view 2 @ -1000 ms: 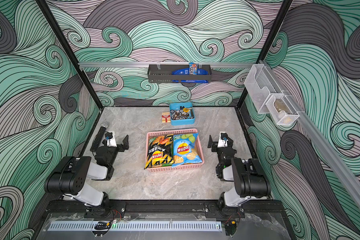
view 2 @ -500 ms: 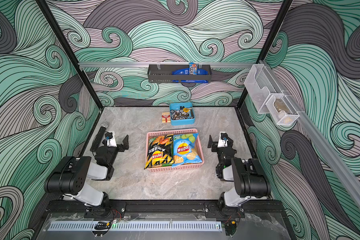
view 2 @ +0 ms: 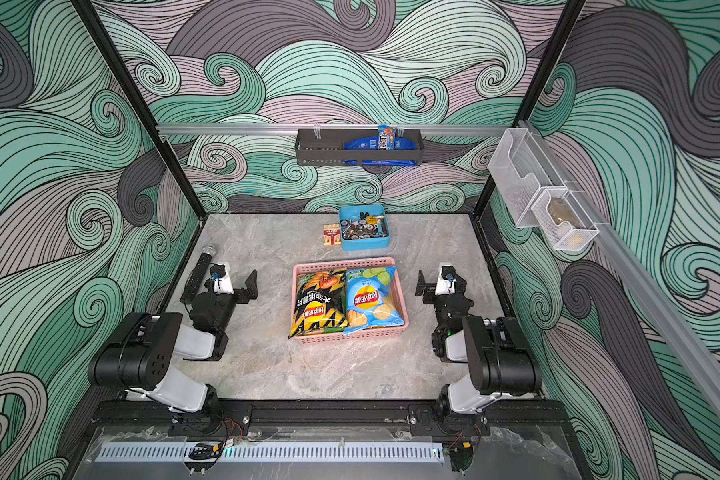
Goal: Put the potato chips into the basket
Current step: Reset both arms
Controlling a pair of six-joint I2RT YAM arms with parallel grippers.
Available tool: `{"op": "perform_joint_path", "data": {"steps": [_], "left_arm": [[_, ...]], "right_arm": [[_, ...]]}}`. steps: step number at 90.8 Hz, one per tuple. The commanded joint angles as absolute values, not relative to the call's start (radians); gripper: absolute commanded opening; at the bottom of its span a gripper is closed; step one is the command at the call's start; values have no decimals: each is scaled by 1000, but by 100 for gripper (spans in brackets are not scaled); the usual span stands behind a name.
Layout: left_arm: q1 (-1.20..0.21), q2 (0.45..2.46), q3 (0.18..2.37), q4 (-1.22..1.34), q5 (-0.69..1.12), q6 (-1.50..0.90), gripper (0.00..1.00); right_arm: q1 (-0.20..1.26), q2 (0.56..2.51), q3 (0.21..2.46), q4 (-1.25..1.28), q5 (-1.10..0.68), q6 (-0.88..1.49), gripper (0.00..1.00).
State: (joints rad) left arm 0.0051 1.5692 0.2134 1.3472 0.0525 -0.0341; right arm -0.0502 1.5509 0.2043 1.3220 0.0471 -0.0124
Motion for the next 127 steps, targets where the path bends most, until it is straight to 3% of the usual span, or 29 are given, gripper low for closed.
{"op": "perform_joint_path", "data": {"steps": [1,108,127], "left_arm": [[4,1578,214,1376,49,-31,99],[-3,1530,210,1335,-41,-73,99],[-5,1576,216,1366,20,-30,99]], "right_arm": [[-54,1553,212,1356,54,-3,100],[-54,1554,213,1356,54,-5,100],[-53,1553,212,1356,54,-4,100]]}}
